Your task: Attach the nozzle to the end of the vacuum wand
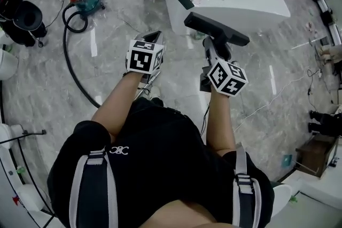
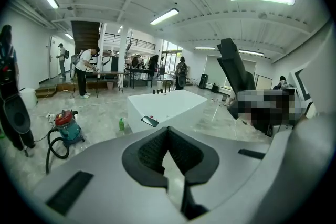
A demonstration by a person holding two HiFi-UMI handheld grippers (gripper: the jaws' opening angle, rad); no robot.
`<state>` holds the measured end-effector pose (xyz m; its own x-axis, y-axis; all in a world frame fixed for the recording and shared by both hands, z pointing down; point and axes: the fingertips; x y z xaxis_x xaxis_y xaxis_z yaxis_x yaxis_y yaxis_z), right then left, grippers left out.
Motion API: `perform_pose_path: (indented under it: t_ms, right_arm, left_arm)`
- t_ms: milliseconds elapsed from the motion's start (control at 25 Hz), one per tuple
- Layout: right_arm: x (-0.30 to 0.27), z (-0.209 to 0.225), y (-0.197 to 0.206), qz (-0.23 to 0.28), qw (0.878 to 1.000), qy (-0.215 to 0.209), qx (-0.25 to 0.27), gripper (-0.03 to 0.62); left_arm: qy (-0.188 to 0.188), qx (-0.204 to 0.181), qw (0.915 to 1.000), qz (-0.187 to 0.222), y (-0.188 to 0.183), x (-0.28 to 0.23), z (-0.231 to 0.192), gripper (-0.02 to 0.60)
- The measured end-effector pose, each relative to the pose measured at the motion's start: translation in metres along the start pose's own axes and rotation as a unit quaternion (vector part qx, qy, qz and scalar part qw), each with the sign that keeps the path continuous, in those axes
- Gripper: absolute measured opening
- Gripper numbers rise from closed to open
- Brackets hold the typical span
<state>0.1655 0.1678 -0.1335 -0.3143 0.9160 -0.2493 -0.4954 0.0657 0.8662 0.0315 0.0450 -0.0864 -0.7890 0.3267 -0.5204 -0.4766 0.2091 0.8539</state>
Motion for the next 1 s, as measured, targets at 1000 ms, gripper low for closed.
perform_pose_path:
  t_ms: [1000]
  right_arm:
    - [-0.273, 0.121, 0.246, -0.193, 0.968, -0.148, -0.061, 0.193]
  left_arm:
    - [0.019, 0.042, 0.9654, -0.257, 0.381, -0.278, -0.081, 0.011]
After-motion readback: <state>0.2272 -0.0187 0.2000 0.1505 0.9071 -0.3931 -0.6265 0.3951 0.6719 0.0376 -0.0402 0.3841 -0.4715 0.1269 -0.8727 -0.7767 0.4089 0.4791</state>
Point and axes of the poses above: the fingertips, and each gripper's own axes: x backward along the fingers, z to its right, y out of its underside, and after that the axes turned 8 degrees about -x, right-handed
